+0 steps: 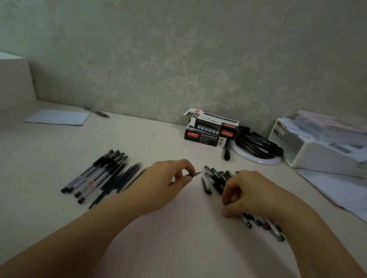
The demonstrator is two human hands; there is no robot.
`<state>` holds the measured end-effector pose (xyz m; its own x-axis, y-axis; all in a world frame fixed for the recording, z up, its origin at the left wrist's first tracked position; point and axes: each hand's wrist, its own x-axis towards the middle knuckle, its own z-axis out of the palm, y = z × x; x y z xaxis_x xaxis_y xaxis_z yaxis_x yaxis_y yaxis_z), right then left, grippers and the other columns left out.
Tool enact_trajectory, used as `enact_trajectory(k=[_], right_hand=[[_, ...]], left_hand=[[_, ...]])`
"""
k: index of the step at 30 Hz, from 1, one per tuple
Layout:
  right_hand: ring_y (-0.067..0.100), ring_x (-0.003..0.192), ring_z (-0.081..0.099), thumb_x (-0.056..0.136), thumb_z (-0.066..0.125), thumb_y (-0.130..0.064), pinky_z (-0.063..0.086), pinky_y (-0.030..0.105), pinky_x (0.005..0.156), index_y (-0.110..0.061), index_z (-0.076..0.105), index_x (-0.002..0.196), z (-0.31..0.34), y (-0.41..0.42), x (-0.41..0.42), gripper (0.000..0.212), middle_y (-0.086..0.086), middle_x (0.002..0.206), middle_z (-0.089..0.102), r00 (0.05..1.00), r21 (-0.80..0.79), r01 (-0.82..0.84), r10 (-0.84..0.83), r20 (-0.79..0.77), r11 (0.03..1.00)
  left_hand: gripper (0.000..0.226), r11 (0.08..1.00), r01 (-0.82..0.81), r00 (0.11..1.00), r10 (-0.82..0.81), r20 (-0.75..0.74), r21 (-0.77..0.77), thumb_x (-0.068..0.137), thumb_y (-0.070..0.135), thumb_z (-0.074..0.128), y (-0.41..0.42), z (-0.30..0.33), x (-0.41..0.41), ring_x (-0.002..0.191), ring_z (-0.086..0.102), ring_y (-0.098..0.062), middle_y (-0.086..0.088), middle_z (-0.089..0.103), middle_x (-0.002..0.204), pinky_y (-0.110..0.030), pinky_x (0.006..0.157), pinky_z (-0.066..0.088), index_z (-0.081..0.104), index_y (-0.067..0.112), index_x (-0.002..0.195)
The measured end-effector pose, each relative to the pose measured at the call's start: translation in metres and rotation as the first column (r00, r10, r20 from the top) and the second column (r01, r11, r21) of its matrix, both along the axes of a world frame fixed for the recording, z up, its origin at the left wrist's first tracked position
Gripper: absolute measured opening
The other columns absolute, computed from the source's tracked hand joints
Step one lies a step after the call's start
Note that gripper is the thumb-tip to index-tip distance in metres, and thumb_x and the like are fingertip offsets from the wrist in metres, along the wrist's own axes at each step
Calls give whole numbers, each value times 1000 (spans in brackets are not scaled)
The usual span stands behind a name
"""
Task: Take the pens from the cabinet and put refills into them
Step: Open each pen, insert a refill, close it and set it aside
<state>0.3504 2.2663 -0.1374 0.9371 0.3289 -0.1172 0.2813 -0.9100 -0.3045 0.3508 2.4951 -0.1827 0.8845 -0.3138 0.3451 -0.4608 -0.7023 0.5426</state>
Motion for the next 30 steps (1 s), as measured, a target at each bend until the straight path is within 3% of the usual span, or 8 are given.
enact_trajectory(k=[7,14,21,26,30], right_hand=[[5,66,62,65,88,-35,41,14,53,-28,71,80,2,-1,-2,24,-10,75,63,1000,-31,15,-15,16,999],[2,67,65,69,87,-30,50,14,58,-27,76,76,2,-1,-2,14,-13,71,68,999,-27,42,-42,-4,999],[1,66,62,73,83,-29,42,11,54,-27,75,80,-2,3,-1,11,-13,73,66,1000,-10,15,-15,20,1000],[6,82,60,82,73,-27,52,26,76,-28,72,87,-9,11,0,5,-12,87,66,996,-20,-38,39,80,999],[7,84,61,91,66,-21,51,23,77,-24,67,93,-18,20,4,4,-8,92,67,967,190,-19,-30,252,982]], left_hand=[[13,1000,-7,1000,7,-2,3,97,35,50,1,1,0,63,49,9,13,59,81,-15,56,32,59,37,105],[13,1000,2,1000,-2,-3,5,97,35,50,0,1,-1,64,49,10,13,58,81,-16,57,31,60,37,105],[13,1000,3,1000,-3,-13,31,97,37,49,0,0,-1,66,48,12,15,58,80,-18,57,33,59,39,105],[16,999,18,1000,-18,-11,46,97,36,48,-1,1,-2,68,48,14,14,58,81,-14,55,31,59,40,109],[17,997,46,999,-46,4,56,98,36,47,0,1,-3,68,48,14,16,56,81,-9,53,30,58,41,111]])
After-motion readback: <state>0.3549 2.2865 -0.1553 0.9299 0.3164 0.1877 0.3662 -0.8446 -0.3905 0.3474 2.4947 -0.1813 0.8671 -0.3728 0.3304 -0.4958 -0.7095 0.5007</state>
